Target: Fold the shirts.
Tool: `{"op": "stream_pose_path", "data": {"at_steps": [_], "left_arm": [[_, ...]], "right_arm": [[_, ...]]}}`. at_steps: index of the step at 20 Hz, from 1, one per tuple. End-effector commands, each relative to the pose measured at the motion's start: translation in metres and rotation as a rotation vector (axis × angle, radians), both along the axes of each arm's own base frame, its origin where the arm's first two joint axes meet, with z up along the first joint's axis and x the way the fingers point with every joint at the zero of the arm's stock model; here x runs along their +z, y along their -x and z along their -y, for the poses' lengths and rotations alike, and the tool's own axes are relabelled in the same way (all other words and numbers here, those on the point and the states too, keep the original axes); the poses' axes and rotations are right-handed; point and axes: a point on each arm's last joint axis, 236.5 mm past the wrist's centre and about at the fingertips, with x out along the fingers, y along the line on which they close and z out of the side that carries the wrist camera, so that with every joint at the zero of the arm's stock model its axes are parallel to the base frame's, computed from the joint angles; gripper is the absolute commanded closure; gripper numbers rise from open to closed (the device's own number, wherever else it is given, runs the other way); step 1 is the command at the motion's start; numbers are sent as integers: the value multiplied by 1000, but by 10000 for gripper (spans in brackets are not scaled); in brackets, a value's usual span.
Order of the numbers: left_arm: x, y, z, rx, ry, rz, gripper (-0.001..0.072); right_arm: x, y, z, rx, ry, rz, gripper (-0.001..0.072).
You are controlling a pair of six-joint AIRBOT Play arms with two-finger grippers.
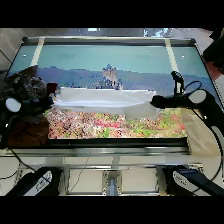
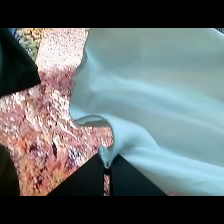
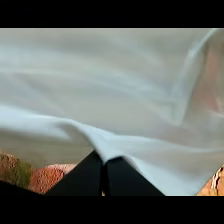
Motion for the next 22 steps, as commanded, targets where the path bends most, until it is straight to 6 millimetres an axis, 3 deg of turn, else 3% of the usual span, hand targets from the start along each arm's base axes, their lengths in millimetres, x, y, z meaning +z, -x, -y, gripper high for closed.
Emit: {"op": "stream_pose_path", "data": {"at_steps": [1,4,7,11,13,14,15,16,17,19,21,22], "left_arm": [[-24,-68,-10,-47,-160,-41,696],[-49,-116,1,-79,-200,-61,696],[-69,-147,0,-91,-282,-71,696],[-89,-167,11,-136,-314,-63,695],[-95,-169,13,-124,-302,-59,692],[-95,-168,13,-121,-301,-64,676],[-93,-168,12,-121,-302,-62,483],[-86,-169,13,-119,-302,-49,78],[-74,-169,12,-115,-302,-30,5],[-40,-171,11,-103,-303,30,5],[4,-171,11,-91,-302,111,5],[26,-170,12,-86,-302,152,5]], "right_arm": [[-23,-74,15,-52,41,47,701],[-57,-111,17,-67,46,15,701],[-88,-138,21,-89,53,3,701],[-118,-147,23,-101,60,-24,700],[-122,-147,23,-102,62,-29,698],[-120,-148,23,-104,57,-28,643],[-117,-148,23,-106,55,-24,476],[-110,-148,22,-104,51,-16,300],[-99,-148,20,-92,47,-10,274],[-58,-151,19,-54,57,33,274],[-7,-151,38,-34,125,112,274],[14,-149,57,-45,182,150,274]]}}
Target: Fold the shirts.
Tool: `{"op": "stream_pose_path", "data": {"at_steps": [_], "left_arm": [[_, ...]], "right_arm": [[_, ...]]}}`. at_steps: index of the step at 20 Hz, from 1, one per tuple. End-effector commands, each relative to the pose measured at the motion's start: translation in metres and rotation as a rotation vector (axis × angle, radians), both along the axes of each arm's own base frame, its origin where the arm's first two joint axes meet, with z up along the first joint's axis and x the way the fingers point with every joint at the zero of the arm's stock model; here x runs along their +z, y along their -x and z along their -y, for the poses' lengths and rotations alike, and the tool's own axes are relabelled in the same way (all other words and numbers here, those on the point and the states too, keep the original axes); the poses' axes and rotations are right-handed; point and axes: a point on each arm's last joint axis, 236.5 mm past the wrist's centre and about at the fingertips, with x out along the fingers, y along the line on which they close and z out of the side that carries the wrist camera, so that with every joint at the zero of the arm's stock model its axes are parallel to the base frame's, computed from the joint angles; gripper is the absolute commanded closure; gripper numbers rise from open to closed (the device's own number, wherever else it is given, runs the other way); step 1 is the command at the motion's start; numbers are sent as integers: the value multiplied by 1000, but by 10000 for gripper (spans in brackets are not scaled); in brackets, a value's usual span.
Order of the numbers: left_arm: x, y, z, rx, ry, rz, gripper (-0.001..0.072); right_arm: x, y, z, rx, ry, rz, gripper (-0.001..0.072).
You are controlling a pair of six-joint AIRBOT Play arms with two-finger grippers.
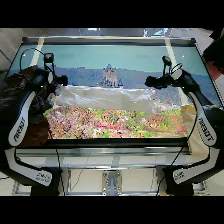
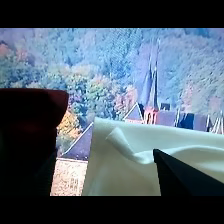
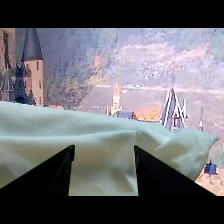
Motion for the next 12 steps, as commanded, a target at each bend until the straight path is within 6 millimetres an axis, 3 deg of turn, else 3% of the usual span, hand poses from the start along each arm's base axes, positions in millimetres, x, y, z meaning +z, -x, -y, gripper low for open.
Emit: {"op": "stream_pose_path", "data": {"at_steps": [1,3,5,7,10,12], "left_arm": [[72,4,1,-2,7,133,6],[110,10,4,-11,10,205,5],[138,13,7,-18,14,265,5],[154,14,11,-30,18,308,6],[153,12,19,-46,21,315,5],[146,10,23,-52,22,303,6]], "right_arm": [[66,12,48,-17,138,75,274],[64,36,94,-137,99,-29,248],[32,70,122,-189,-45,-222,247],[10,88,124,-175,-291,-326,245],[-14,72,128,-227,-528,-332,72],[-42,69,122,-207,-541,-370,72]]}}
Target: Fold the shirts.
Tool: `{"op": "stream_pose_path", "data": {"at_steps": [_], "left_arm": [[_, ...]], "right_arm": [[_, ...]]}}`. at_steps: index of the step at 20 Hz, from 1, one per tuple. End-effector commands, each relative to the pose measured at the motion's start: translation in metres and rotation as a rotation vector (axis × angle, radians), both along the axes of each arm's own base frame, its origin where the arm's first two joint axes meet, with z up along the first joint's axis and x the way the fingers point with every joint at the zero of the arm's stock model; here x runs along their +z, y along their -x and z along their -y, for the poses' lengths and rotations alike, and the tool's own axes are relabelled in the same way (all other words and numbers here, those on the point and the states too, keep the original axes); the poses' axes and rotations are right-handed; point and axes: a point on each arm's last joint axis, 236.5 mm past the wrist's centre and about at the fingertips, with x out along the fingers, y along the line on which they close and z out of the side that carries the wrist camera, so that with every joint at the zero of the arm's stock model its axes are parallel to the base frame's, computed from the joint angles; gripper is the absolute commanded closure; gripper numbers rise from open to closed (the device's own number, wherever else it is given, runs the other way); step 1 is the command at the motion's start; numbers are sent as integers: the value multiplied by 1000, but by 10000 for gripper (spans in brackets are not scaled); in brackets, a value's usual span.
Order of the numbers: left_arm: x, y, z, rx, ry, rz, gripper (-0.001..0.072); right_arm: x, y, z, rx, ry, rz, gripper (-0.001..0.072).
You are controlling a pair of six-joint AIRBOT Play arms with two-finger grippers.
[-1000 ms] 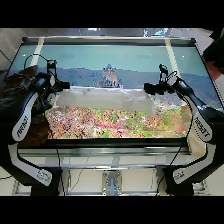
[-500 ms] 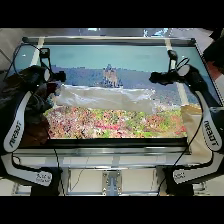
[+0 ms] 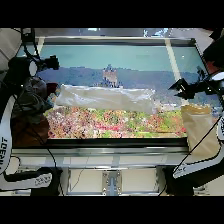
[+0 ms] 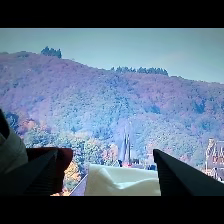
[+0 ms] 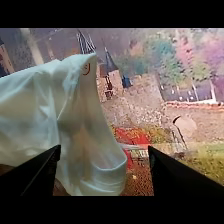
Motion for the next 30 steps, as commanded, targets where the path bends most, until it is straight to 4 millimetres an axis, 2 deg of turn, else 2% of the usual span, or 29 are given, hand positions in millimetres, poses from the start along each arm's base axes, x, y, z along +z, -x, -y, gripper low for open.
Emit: {"op": "stream_pose_path", "data": {"at_steps": [1,4,8,13,17,18,19,20,21,22,23,26,28,30], "left_arm": [[-1,-3,10,-18,5,7,5],[-10,-4,20,-36,3,-10,6],[-16,-5,30,-56,2,-22,6],[-34,-8,39,-70,-2,-54,6],[-64,-11,58,-103,-10,-110,6],[-74,-12,65,-116,-13,-126,7],[-83,-12,74,-131,-17,-144,13],[-95,-11,84,-149,-21,-164,130],[-106,-10,95,-169,-26,-184,343],[-118,-7,111,-195,-25,-206,568],[-129,-3,128,-220,-13,-228,695],[-167,21,196,-367,-10,-313,692],[-196,51,246,-487,10,-398,692],[-221,81,286,-582,16,-467,692]], "right_arm": [[-33,0,-13,14,-167,-44,72],[-66,1,-41,81,-202,-87,72],[-86,-5,-71,124,-216,-101,72],[-85,-11,-115,184,-263,-84,75],[-86,-10,-144,237,-257,-84,87],[-85,-9,-151,249,-260,-85,129],[-80,-9,-160,256,-282,-81,282],[-70,-9,-168,260,-326,-73,546],[-52,-8,-178,280,-388,-51,689],[-31,-6,-187,320,-444,-11,699],[-10,-2,-191,353,-478,11,699],[51,6,-194,427,-472,83,699],[97,10,-195,446,-447,140,699],[145,18,-196,463,-425,188,700]]}}
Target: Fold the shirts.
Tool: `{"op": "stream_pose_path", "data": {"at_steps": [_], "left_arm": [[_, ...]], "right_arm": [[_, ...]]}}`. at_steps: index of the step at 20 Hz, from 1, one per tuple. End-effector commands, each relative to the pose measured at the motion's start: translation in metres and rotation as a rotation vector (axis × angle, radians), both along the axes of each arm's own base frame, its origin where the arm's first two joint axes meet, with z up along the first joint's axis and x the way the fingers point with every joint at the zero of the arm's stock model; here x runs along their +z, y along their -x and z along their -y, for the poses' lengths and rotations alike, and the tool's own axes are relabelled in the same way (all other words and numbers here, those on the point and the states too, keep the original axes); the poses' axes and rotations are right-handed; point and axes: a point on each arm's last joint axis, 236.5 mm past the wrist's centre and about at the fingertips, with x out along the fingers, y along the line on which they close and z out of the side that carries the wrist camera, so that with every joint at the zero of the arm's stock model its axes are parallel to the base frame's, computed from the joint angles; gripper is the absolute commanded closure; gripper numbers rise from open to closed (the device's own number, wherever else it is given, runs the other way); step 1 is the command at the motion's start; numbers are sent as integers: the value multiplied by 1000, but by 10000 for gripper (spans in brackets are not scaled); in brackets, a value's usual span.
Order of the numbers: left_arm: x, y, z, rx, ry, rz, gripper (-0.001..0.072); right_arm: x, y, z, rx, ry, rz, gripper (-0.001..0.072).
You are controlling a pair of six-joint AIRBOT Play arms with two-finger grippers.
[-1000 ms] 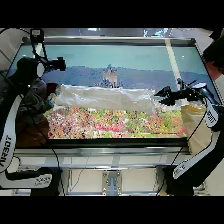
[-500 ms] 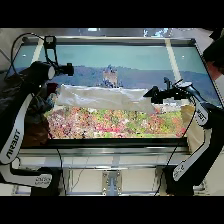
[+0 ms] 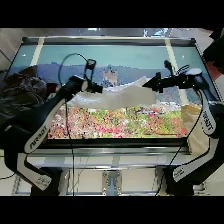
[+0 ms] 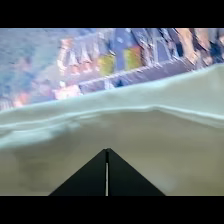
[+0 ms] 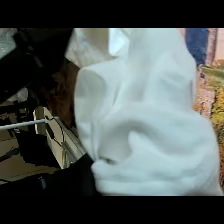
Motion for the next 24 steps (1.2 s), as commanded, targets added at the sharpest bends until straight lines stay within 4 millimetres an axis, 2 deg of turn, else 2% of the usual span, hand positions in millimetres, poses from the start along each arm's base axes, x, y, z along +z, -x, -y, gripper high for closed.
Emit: {"op": "stream_pose_path", "data": {"at_steps": [1,4,6,8,9,11,13,16,17,19,20,21,22,24], "left_arm": [[-43,52,73,-169,18,-116,692],[-43,78,124,-224,101,-126,692],[-32,93,151,-279,160,-118,692],[-9,89,156,-333,147,-58,692],[8,80,145,-338,119,-13,692],[49,56,95,-337,-18,89,692],[98,41,28,-273,-142,148,692],[173,42,-64,-107,-163,200,692],[196,46,-90,-53,-157,225,692],[233,53,-132,37,-144,281,692],[248,57,-148,72,-139,310,692],[260,60,-162,103,-135,334,692],[268,62,-173,128,-134,350,692],[274,64,-187,160,-135,361,692]], "right_arm": [[82,23,-8,42,2,74,700],[122,37,-15,46,119,129,700],[133,37,-26,43,192,154,700],[131,33,-42,32,266,175,701],[128,29,-53,24,289,189,701],[121,14,-78,-1,320,240,701],[108,-9,-112,-52,316,277,702],[71,-32,-178,-86,262,263,702],[56,-36,-206,-92,230,253,701],[42,-44,-257,-143,130,247,699],[42,-48,-276,-180,91,264,623],[45,-50,-292,-212,61,286,295],[52,-51,-301,-238,39,310,14],[74,-51,-309,-238,15,362,16]]}}
